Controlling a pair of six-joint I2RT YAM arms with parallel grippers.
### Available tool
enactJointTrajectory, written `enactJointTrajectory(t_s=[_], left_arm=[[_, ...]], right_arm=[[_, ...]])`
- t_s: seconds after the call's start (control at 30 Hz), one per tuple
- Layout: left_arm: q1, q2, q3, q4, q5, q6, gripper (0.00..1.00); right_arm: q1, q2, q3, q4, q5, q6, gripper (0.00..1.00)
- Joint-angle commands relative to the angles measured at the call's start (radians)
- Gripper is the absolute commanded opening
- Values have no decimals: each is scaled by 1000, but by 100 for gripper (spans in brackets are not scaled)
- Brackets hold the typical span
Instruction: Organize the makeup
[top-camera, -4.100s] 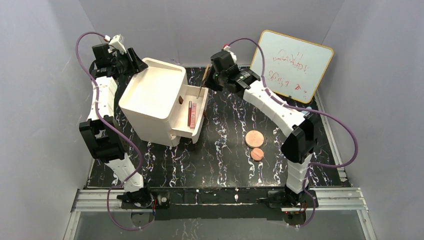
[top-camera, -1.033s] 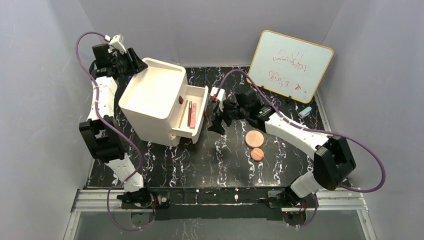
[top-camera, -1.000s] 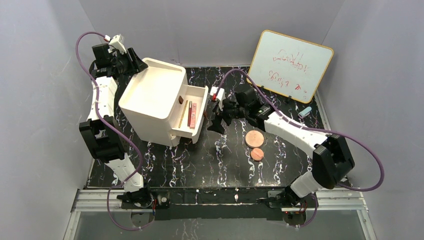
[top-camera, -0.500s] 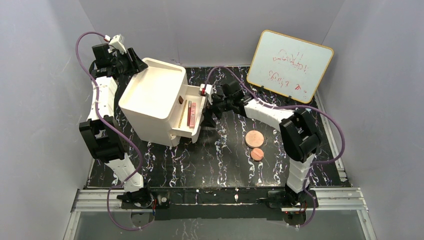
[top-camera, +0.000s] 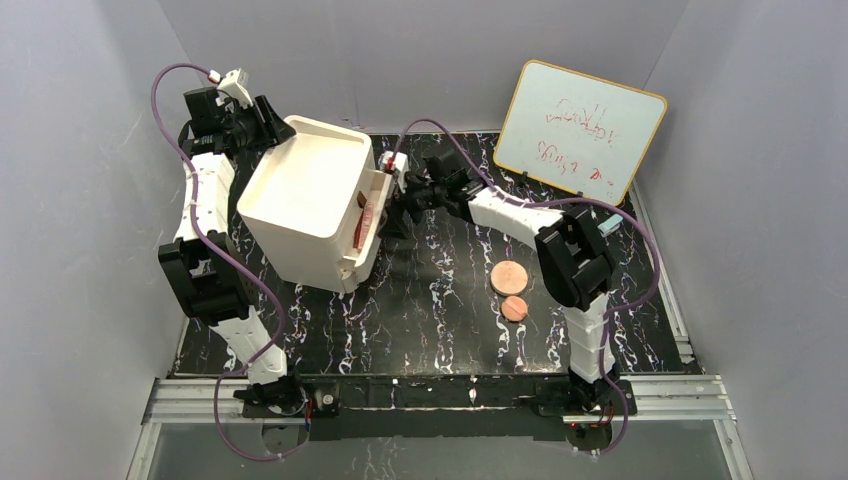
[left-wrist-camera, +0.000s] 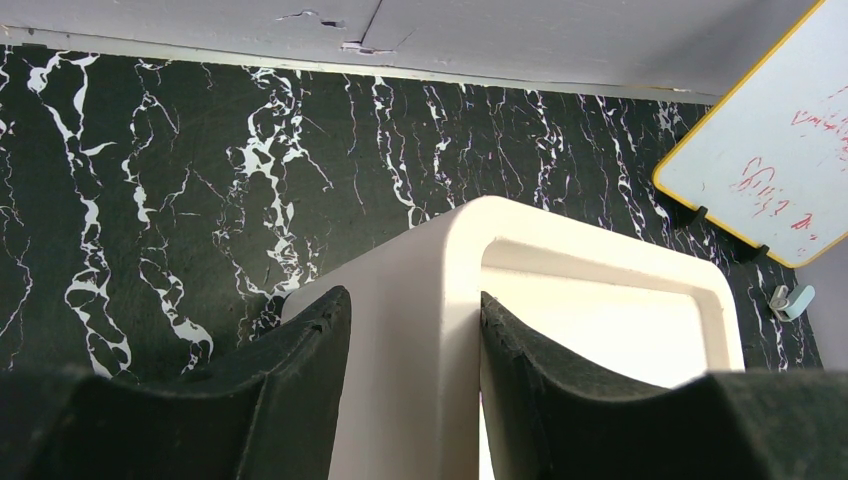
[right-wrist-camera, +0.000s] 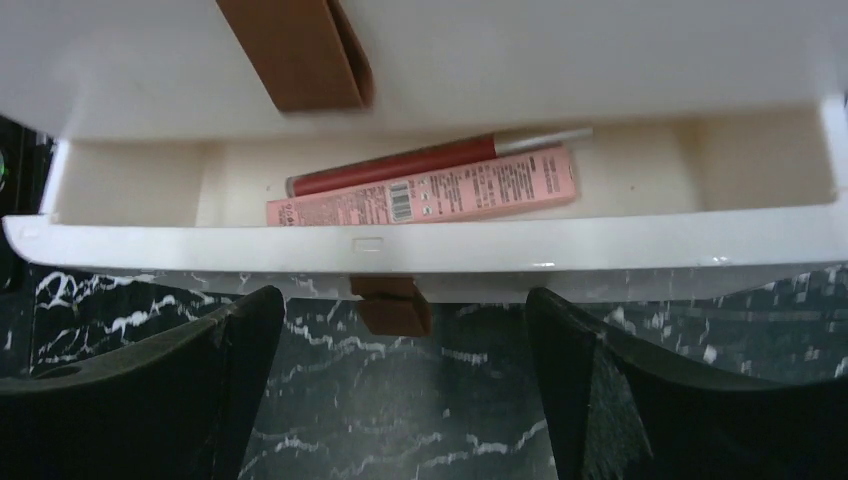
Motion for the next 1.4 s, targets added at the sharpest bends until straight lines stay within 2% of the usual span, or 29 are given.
enactJointTrajectory(t_s=[0.0, 0.23, 0.5, 0.63, 0.73, 0.9, 1.13, 1.37], left_arm=[[-16, 36, -5, -86, 22, 7, 45], [-16, 37, -7, -87, 19, 11, 45], [-16, 33, -6, -86, 22, 10, 45], [-16, 31, -6, -86, 27, 7, 45], [-16, 33, -6, -86, 28, 6, 45], [-17, 32, -6, -85, 33, 3, 45], [-17, 30, -8, -83, 32, 5, 45], [-17, 30, -6, -83, 34, 3, 45]], right_arm=[[93, 34, 86, 253, -14, 95, 99], [184, 63, 42, 413, 103, 158, 99], [186, -38, -160, 456, 206, 94, 96], [186, -16, -183, 485, 227, 101, 90], [185, 11, -206, 549, 268, 112, 90], [186, 72, -209, 617, 338, 98, 88], [186, 151, -130, 581, 369, 58, 86], [186, 175, -151, 589, 390, 32, 84]])
